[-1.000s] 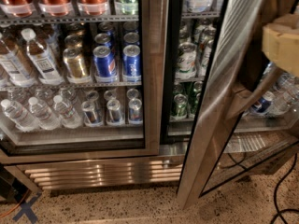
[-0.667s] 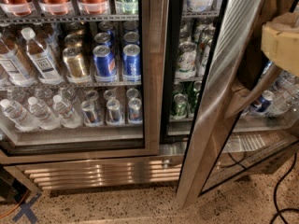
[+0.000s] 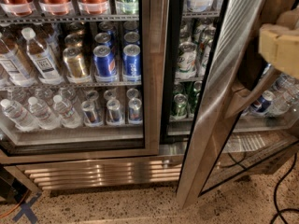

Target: Open right fridge door

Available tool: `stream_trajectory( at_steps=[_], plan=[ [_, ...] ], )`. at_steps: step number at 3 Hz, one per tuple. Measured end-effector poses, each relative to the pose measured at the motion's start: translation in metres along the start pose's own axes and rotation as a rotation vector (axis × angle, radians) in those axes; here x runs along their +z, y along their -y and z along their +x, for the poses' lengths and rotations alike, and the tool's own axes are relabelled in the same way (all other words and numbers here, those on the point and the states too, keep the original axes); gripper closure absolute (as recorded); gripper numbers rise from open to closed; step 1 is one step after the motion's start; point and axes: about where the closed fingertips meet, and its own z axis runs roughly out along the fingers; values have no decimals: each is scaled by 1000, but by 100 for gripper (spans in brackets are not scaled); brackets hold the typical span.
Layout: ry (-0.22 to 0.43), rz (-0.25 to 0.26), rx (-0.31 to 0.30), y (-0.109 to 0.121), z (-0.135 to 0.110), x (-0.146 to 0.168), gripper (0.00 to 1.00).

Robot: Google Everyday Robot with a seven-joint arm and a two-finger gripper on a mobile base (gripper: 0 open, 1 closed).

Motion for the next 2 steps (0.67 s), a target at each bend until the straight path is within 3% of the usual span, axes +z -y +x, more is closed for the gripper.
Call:
stream_trajectory(
  at_steps=[2],
  plan=[
    [0,0,0,0,0,0,48]
  ],
)
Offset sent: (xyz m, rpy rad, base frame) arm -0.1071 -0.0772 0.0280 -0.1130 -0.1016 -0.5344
